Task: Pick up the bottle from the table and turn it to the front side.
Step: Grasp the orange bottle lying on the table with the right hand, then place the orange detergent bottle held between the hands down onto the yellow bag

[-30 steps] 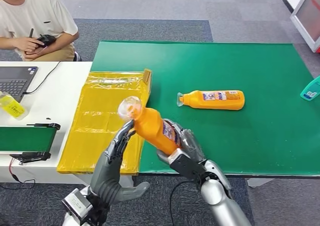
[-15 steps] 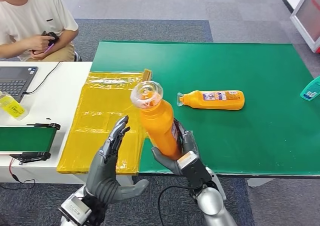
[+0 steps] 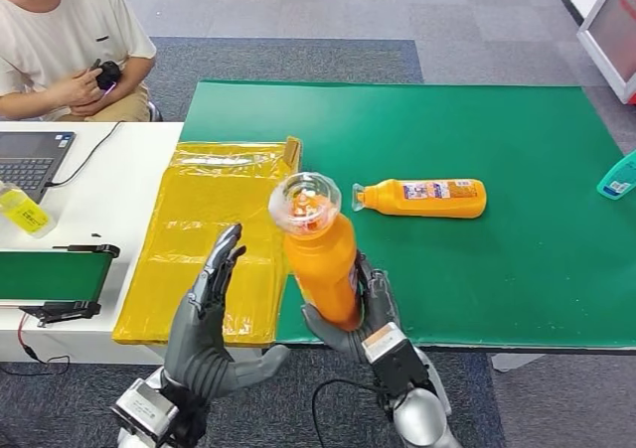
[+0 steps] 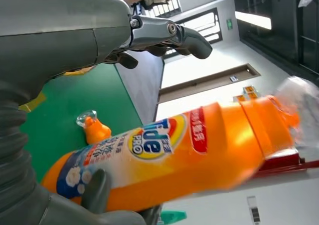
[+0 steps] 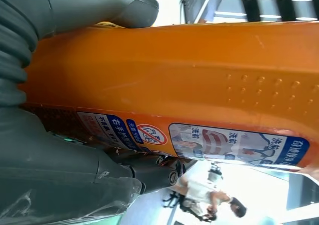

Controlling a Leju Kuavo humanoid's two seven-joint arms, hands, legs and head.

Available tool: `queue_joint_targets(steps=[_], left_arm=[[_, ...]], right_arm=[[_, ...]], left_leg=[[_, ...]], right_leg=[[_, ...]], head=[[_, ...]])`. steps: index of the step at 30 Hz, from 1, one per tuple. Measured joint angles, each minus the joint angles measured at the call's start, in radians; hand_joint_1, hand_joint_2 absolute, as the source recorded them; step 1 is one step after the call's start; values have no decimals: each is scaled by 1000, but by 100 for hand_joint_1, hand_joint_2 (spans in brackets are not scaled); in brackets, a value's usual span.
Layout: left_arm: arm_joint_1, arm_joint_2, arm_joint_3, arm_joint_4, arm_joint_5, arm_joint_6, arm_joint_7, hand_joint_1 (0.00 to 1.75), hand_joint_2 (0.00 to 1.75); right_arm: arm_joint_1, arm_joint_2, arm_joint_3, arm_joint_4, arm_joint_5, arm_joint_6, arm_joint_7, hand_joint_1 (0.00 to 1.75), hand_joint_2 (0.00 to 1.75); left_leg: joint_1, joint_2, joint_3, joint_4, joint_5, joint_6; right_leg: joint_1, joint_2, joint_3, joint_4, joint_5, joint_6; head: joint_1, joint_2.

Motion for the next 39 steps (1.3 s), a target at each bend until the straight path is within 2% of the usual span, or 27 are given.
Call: queue_joint_targets(steps=[6, 16, 21, 26, 31, 39], left_arm=[[-2, -3, 3, 3, 30, -5, 6, 0, 175], [-6, -2, -4, 6, 59, -21, 6, 0, 175], [-29, 9, -35, 19, 164, -111, 3, 0, 175], [-99, 24, -109, 56, 256, -201, 1, 0, 175], [-154, 31, -157, 81, 299, -199, 12, 0, 175], [-167, 52, -195, 85, 312, -167, 14, 0, 175]], right_arm=[[43, -4, 55, -63, 77, -51, -57, 175, 175], [46, -15, 90, -97, 119, -83, -69, 175, 175], [34, -22, 117, -96, 182, -142, -71, 175, 175], [1, -27, 142, -51, 227, -211, -72, 175, 175], [-15, -27, 151, -9, 255, -277, -82, 175, 175], [-12, -39, 163, -5, 303, -322, -83, 175, 175]], left_leg=[[0, 0, 0, 0, -1, -1], [0, 0, 0, 0, -1, -1], [0, 0, 0, 0, -1, -1], [0, 0, 0, 0, 0, -1], [0, 0, 0, 0, 0, -1], [0, 0, 0, 0, -1, -1]], right_leg=[[0, 0, -1, 0, 0, -1], [0, 0, 0, 0, 0, -1], [0, 0, 0, 0, 0, -1], [0, 0, 0, 0, 0, 0], [0, 0, 0, 0, 0, 0], [0, 0, 0, 0, -1, -1]], head=[[0, 0], [0, 0], [0, 0], [0, 0], [0, 0], [0, 0]])
